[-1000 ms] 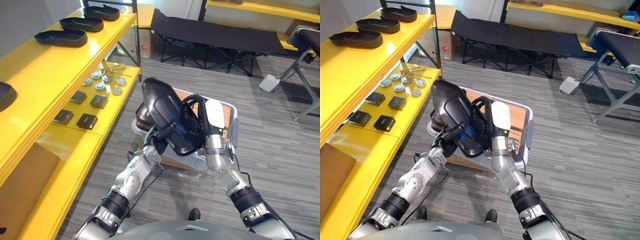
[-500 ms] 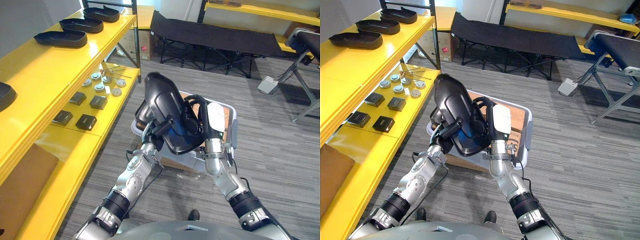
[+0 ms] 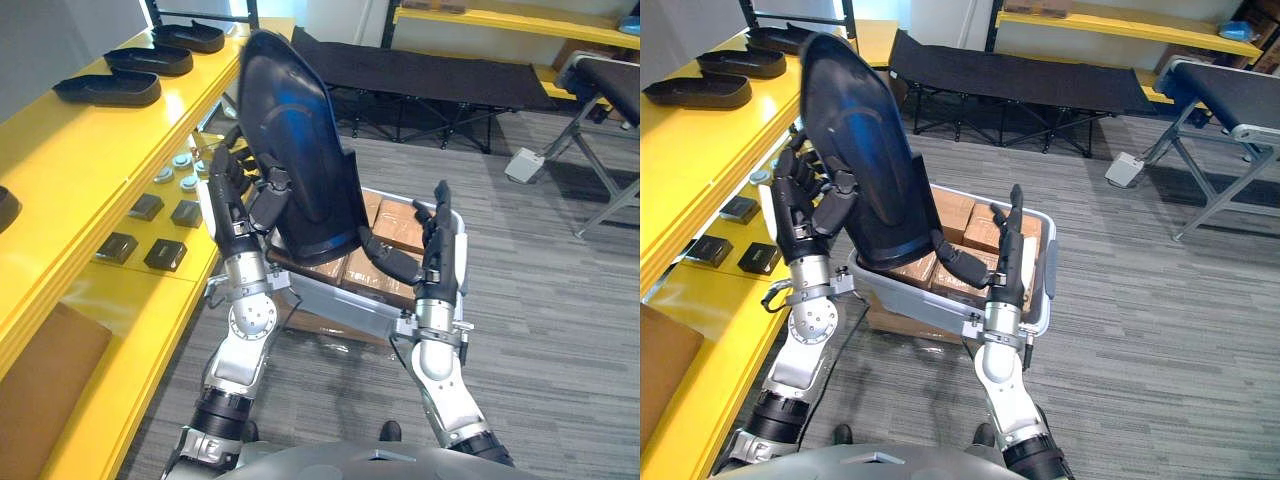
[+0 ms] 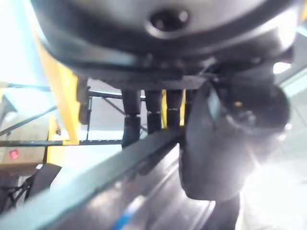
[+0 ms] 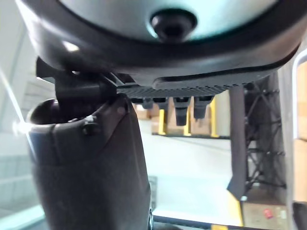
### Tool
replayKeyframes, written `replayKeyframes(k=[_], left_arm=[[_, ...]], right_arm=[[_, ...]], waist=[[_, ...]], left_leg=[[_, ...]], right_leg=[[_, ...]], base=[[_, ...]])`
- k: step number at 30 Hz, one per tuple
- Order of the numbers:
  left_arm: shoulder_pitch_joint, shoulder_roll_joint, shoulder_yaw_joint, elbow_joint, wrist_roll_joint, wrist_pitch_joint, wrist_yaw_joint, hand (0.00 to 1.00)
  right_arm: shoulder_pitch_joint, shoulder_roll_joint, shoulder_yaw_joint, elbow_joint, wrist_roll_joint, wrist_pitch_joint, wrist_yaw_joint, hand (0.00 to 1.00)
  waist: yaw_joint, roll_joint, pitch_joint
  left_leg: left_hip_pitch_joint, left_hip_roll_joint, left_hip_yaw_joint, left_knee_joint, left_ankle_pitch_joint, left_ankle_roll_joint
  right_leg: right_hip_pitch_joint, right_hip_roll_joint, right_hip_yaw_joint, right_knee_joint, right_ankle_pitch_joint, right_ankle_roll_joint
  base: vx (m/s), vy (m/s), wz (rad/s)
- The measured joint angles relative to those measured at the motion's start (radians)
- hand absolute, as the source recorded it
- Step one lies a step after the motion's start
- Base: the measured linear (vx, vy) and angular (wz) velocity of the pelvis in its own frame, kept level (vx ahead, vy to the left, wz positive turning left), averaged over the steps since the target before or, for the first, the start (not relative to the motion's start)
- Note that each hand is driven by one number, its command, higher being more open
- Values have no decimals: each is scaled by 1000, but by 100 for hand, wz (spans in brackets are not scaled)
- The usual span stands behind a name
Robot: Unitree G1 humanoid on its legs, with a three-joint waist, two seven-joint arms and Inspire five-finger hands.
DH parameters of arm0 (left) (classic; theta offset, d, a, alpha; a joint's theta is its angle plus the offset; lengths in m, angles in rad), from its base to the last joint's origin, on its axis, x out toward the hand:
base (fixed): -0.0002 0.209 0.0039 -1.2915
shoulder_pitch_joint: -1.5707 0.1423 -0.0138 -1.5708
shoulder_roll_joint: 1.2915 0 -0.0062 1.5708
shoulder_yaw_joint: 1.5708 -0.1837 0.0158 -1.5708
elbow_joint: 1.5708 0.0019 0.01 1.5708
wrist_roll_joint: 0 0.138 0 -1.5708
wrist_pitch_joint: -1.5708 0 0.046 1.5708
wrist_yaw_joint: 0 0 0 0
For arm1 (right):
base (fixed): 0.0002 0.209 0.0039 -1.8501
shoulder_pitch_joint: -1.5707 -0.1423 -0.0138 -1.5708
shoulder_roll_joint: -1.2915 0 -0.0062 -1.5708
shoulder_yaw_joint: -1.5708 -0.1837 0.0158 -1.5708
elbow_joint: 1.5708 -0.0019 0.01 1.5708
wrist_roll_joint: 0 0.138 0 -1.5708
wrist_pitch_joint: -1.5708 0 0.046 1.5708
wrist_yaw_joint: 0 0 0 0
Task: Walk over and take three plastic housings, then place them on the shelf
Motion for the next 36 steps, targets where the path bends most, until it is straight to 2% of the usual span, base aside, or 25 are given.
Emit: replayKeyframes(k=[3, 5, 8, 11, 13, 17, 23, 30, 32, 36], left_arm=[[14, 1, 0, -7, 77, 0, 32, 0], [16, 0, 1, -7, 76, 0, 40, 0], [65, -2, 30, -18, 60, -2, 55, 0], [144, -5, 45, -17, -36, -2, 47, 0], [178, -6, 45, -17, -99, -3, 44, 0], [204, -7, 53, -19, -169, -4, 33, 0], [204, -7, 53, -51, -180, -8, 20, 0], [204, -6, 53, -87, -180, -30, 27, 0], [204, -6, 53, -88, -182, -30, 24, 0], [204, -7, 52, -99, -211, -36, 6, 0]], right_arm=[[24, -7, -36, -42, 78, -17, 99, 100], [43, -3, -47, -44, 129, -12, 124, 100], [102, 0, -117, -60, 218, 40, 131, 100], [167, 1, -191, -60, 272, 101, 120, 100], [207, 5, -215, -55, 282, 118, 119, 100], [243, 30, -212, -55, 282, 118, 129, 100], [244, 35, -205, -55, 273, 119, 143, 100], [244, 31, -178, -54, 272, 148, 145, 100], [244, 27, -165, -54, 273, 158, 173, 100], [240, 18, -135, -54, 301, 178, 286, 100]], waist=[[-19, 9, -5], [-23, 14, -6], [-25, 28, -15], [-28, 41, -17], [-32, 42, -17], [-47, 42, -17], [-47, 42, -17], [-46, 44, -17], [-46, 44, -17], [-45, 44, -17]], left_leg=[[2, 0, 6, 0, -3, 0], [5, 0, 13, 0, -7, 3], [5, 0, 22, 0, -13, 3], [4, 0, 29, 0, -14, -1], [4, 1, 30, 0, -15, -2], [7, 1, 34, 0, -16, -3], [4, 2, 34, 13, -27, 3], [1, 2, 32, 13, -25, 1], [0, 2, 29, 13, -25, 1], [-1, 2, 23, 13, -24, 0]], right_leg=[[-1, 0, 3, 0, -1, 0], [-3, 0, 9, 0, -3, -2], [-10, 0, 17, 0, -5, -2], [-15, 0, 23, 0, -4, -1], [-16, 1, 23, 0, -4, -1], [-14, 1, 23, 0, -4, -1], [-13, 1, 23, 0, -6, -1], [-14, 1, 21, 0, -6, -1], [-14, 1, 19, 0, -6, -1], [-9, 0, 13, 0, -7, 0]], base=[[4, -5, -4], [-5, -3, -9], [10, -6, -9], [17, -4, -6], [0, 0, 0], [2, -1, -1], [0, 0, 0], [0, 0, 0], [2, -2, 2], [1, -1, 6]])
